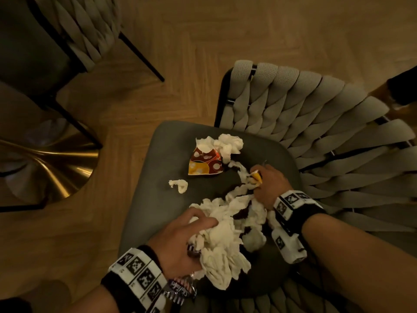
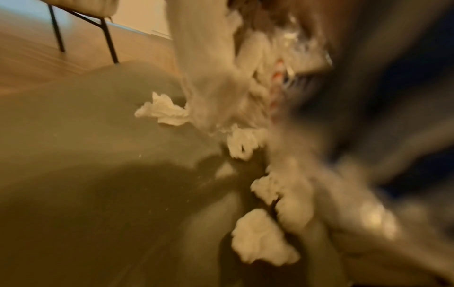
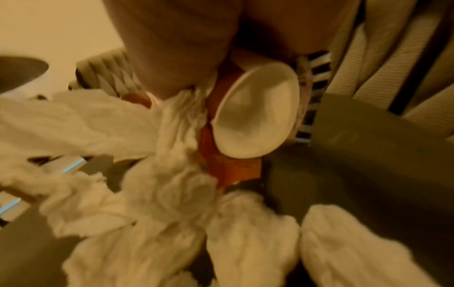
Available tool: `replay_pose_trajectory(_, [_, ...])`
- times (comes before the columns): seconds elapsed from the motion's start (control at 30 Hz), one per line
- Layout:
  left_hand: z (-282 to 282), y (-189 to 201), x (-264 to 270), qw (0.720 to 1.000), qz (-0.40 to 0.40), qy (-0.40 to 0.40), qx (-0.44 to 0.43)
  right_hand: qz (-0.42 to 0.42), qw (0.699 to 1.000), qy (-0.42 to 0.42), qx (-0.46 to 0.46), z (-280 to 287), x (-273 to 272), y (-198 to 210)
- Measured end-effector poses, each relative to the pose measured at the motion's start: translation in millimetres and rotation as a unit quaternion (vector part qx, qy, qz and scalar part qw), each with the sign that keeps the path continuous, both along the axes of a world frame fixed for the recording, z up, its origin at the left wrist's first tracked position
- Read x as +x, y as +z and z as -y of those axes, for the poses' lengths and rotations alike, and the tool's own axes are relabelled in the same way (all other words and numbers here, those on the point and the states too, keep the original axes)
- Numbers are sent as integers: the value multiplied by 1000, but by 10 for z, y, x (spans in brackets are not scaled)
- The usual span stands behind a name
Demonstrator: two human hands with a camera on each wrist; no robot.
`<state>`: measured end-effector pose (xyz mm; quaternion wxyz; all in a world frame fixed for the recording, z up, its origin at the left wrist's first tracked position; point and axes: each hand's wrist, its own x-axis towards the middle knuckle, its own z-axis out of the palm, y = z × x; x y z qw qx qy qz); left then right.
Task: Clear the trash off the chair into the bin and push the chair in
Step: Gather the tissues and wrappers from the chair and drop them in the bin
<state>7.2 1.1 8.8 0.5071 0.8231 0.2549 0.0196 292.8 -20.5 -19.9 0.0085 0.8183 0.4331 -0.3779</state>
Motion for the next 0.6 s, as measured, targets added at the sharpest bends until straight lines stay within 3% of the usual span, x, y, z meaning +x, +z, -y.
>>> replay_pose_trajectory(0.17, [4, 458, -192, 993, 62, 88, -37, -23, 997, -51, 48, 205, 118, 562])
replay_pose_trajectory(0.3, [-12, 1047, -378, 988, 107, 109, -24, -54, 991, -24, 120, 273, -43, 1191])
replay_pose_trajectory(0.5, [54, 2036, -835, 950, 217, 217, -58, -122, 969, 44, 212, 135, -611, 2335])
replay_pose_trajectory(0.6, [140, 2550, -1237, 928, 254, 271, -22, -163, 953, 95, 237, -8, -1137, 2806])
